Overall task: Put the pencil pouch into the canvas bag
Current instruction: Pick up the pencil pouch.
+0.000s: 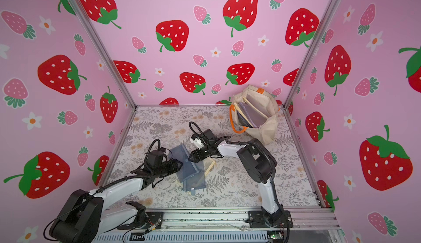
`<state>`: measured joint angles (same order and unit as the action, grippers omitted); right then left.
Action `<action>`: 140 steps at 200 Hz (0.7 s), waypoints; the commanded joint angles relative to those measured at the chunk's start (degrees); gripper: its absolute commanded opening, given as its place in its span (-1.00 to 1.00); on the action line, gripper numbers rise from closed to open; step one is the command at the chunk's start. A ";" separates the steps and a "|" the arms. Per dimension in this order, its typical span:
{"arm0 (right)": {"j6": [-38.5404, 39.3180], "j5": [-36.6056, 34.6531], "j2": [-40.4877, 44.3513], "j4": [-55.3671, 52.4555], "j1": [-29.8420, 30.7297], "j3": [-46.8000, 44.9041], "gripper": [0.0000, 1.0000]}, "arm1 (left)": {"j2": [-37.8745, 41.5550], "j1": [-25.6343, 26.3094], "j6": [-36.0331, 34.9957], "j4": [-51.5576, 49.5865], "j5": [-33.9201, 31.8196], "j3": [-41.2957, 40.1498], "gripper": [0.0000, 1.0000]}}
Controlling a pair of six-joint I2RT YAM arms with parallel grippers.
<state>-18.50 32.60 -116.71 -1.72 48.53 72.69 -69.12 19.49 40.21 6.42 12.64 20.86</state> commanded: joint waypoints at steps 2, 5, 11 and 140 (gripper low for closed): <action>-1.45 2.29 -1.26 1.82 1.17 0.00 0.33 | -2.49 -0.42 2.08 6.50 1.58 -0.47 0.44; -1.44 2.29 -1.35 1.92 1.25 0.01 0.32 | -2.84 -0.44 2.29 7.22 1.78 -0.54 0.43; -1.45 2.35 -1.54 1.92 1.45 0.12 0.30 | -3.49 -0.42 2.87 8.53 2.35 -0.71 0.42; -6.07 5.50 0.45 9.43 2.10 -4.75 0.17 | 0.97 -0.49 1.93 9.44 1.85 -1.40 -0.69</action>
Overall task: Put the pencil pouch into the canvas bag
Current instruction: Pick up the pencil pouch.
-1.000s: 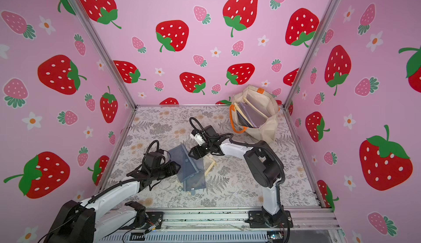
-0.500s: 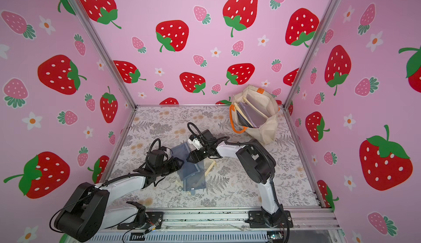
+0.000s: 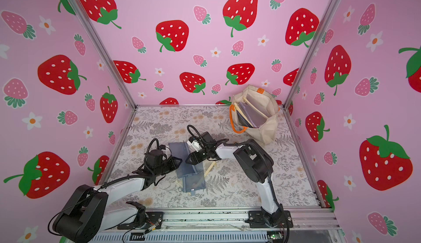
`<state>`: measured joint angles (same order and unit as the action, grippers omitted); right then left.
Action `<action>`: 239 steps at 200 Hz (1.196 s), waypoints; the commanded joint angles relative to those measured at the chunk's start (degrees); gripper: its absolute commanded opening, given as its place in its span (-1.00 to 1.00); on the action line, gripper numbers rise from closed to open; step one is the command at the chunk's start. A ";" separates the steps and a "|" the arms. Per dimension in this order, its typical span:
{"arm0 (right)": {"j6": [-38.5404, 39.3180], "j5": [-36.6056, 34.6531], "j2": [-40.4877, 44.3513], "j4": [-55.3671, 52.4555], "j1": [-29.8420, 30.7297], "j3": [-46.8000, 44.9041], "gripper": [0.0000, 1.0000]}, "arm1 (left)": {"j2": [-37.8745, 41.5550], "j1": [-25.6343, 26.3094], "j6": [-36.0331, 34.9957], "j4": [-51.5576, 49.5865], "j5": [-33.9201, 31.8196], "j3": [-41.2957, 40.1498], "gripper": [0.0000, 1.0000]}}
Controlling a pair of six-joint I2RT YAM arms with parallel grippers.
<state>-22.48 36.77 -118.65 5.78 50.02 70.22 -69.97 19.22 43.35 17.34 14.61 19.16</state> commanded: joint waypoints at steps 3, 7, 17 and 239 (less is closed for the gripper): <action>-2.31 1.30 2.82 2.09 0.61 -2.62 0.17 | 2.20 -0.19 -1.36 -1.86 -0.18 0.33 -0.76; -2.55 1.29 3.45 2.48 0.66 -3.11 0.17 | 2.75 -0.18 -1.55 -2.41 -0.28 0.36 -0.84; -3.13 0.86 5.80 3.11 0.62 -4.66 0.20 | 4.25 -0.22 -2.35 -4.01 -0.59 0.60 -1.00; -27.11 13.98 32.44 49.03 -9.98 -26.78 0.52 | 23.81 15.70 -14.64 0.32 9.12 11.78 -1.00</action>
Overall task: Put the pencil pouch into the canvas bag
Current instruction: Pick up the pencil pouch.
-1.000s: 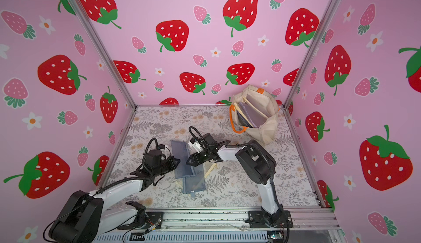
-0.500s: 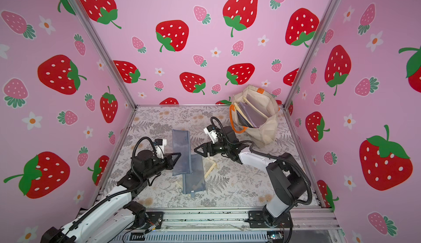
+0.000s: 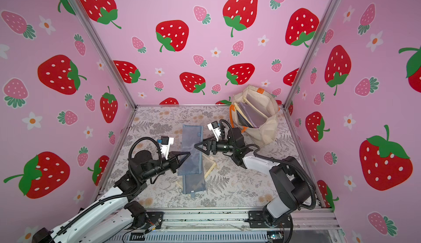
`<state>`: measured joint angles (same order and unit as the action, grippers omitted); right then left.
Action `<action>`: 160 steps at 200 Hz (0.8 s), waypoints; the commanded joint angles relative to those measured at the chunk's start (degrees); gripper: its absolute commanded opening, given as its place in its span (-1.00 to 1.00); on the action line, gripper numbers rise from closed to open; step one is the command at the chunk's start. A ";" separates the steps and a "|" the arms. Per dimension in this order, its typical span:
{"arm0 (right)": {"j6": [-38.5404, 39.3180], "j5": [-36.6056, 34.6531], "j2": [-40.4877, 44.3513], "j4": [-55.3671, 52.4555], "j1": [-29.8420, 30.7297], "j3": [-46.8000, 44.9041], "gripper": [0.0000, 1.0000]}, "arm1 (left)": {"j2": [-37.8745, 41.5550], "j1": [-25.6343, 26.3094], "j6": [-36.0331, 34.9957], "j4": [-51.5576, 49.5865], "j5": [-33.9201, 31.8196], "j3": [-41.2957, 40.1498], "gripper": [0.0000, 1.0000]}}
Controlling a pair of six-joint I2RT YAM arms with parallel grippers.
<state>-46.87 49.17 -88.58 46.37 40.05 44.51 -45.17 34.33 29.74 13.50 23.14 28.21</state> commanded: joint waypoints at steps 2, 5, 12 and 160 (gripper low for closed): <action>-2.70 1.62 2.38 8.53 -0.03 -1.15 0.50 | -0.99 0.64 -1.00 4.38 0.59 2.73 -1.00; -2.67 1.63 2.50 8.64 -0.03 -1.18 0.47 | -1.17 0.73 -0.98 4.49 0.55 2.73 -1.00; -2.55 1.81 2.82 8.98 -0.03 -1.42 0.40 | -1.56 0.74 -0.73 4.83 0.43 2.73 -1.00; 1.36 1.91 6.18 8.58 0.65 -3.27 -0.58 | -1.65 0.82 1.03 8.59 -2.66 -0.09 -1.00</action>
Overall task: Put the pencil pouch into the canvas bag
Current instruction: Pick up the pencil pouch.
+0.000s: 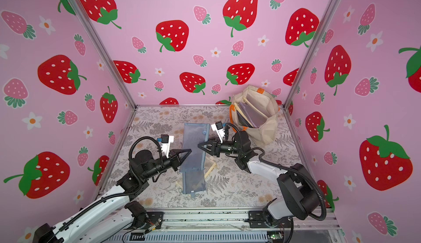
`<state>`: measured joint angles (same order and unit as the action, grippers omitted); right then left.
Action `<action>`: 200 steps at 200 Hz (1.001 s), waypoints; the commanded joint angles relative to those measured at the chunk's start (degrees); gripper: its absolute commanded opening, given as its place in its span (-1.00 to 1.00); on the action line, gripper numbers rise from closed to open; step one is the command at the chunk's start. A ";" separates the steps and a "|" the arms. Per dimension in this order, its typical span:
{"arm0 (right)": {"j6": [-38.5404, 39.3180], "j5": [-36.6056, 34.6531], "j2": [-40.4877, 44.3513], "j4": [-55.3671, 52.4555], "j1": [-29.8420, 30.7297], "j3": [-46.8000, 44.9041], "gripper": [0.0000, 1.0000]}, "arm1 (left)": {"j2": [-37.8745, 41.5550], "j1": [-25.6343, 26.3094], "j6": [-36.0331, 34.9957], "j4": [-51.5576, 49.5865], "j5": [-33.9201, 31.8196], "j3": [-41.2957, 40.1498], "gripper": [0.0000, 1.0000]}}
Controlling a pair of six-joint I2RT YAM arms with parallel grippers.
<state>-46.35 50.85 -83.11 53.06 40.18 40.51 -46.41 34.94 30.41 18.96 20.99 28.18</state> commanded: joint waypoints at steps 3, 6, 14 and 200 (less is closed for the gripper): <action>0.94 0.17 0.74 1.80 0.51 0.78 -0.60 | -0.43 0.22 0.37 3.10 -0.60 -0.06 -1.00; 1.04 0.16 0.85 1.79 0.56 0.72 -0.64 | -0.51 0.22 0.33 2.97 -0.68 0.03 -1.00; 1.54 0.01 1.28 1.45 0.61 0.78 -0.73 | -0.73 0.22 0.11 2.23 -1.14 0.20 -1.00; 49.73 -37.78 12.26 -95.37 -14.65 41.04 -1.00 | -15.57 0.09 -1.94 -17.96 -11.54 5.92 0.81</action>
<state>-6.44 26.30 -69.45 -27.35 26.28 76.31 -61.45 34.94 28.56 1.83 7.94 31.99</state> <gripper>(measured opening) 0.057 0.900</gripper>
